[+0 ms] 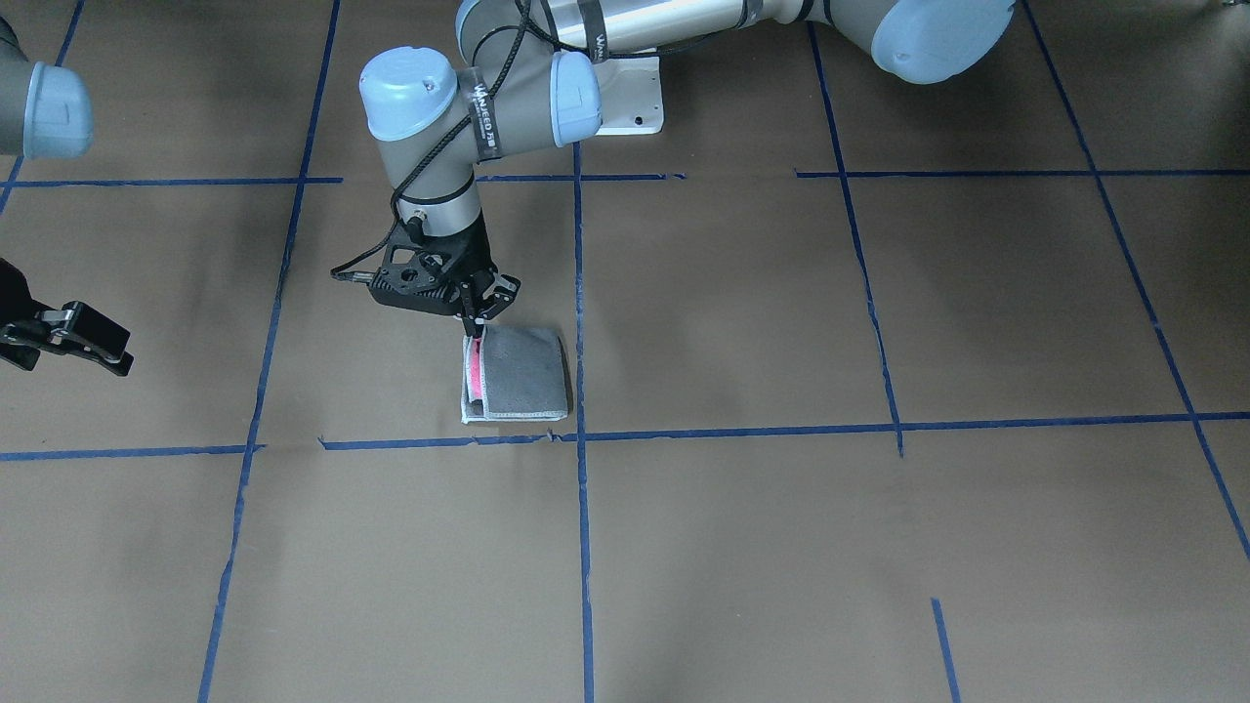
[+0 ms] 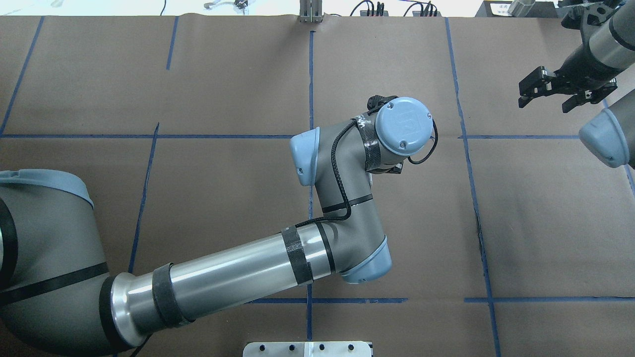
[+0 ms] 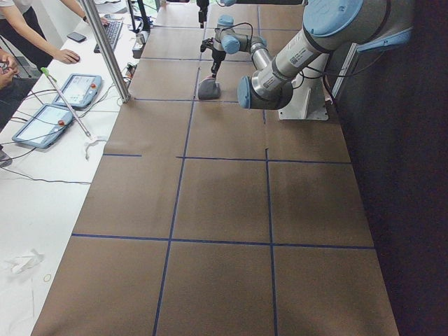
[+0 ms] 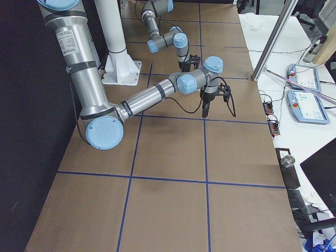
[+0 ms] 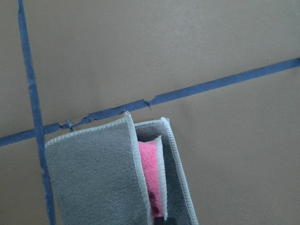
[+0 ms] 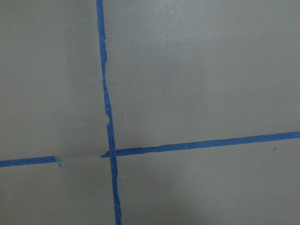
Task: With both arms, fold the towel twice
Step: 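Lift the strip end with the left gripper and fold it over the other half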
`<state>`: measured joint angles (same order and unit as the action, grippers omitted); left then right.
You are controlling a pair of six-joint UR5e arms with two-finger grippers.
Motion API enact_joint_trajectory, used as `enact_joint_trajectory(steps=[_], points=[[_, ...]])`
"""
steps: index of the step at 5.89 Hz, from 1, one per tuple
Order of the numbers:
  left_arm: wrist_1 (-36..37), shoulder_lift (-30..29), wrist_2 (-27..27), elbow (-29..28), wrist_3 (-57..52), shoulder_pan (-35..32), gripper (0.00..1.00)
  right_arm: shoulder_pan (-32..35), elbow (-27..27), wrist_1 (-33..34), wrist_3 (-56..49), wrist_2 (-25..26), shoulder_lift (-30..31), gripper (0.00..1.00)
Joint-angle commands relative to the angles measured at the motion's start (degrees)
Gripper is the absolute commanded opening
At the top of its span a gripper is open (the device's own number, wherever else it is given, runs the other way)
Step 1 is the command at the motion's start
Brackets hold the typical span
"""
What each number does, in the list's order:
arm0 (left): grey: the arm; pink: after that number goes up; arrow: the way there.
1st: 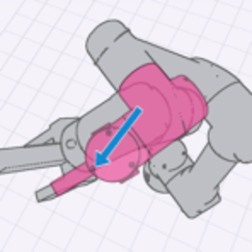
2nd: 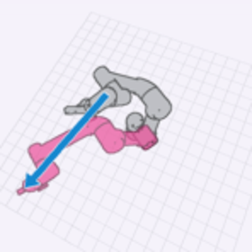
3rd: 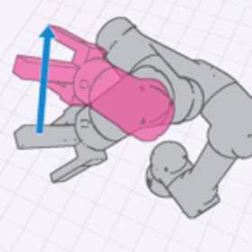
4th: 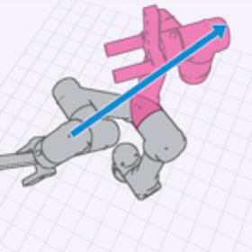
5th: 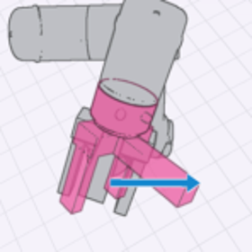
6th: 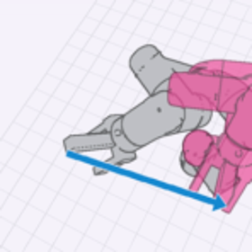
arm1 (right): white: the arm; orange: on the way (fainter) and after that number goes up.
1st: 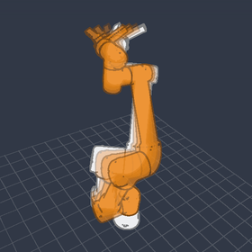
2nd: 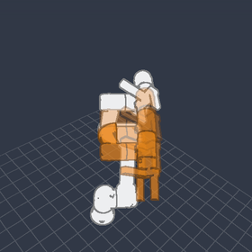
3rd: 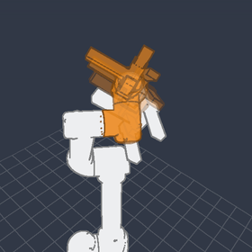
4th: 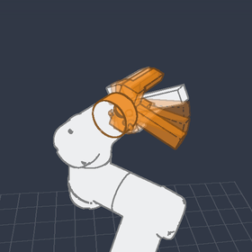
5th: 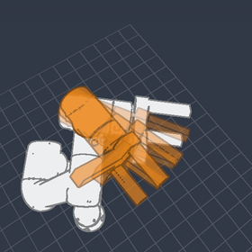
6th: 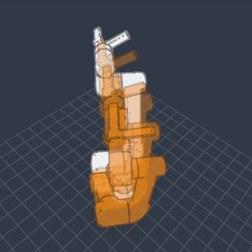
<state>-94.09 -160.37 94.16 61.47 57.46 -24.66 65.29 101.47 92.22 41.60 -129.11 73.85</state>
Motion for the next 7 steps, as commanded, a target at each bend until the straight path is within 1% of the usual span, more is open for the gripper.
enact_joint_trajectory(steps=[1,2,3,4,5,6,7], points=[[-0.1,0.0,-0.1,-0.5,-0.1,0.3,0.0,0.0,-0.2,0.1,0.0,0.1,0.2,1.0],[-0.3,0.2,-0.1,-0.3,0.0,0.6,0.33,0.3,-0.4,0.0,0.0,0.1,0.8,1.0],[-0.6,0.1,-0.7,0.0,-0.2,0.6,0.99,0.4,-0.3,-0.1,0.0,0.1,0.6,1.0],[-0.7,-0.1,-0.9,0.3,-0.2,0.6,1.0,0.4,-0.3,-0.1,0.0,0.1,0.4,1.0],[-1.2,-0.2,-0.9,2.7,-0.2,0.4,1.0,0.3,-0.3,-0.3,0.0,0.3,0.4,1.0],[-0.4,0.8,-0.7,6.0,-2.6,-1.6,1.0,0.1,-0.4,-0.4,0.0,0.9,0.1,1.0],[0.6,5.7,-0.3,11.9,-4.4,-4.0,1.0,-0.2,-0.5,-0.4,0.0,1.0,0.0,1.0]])
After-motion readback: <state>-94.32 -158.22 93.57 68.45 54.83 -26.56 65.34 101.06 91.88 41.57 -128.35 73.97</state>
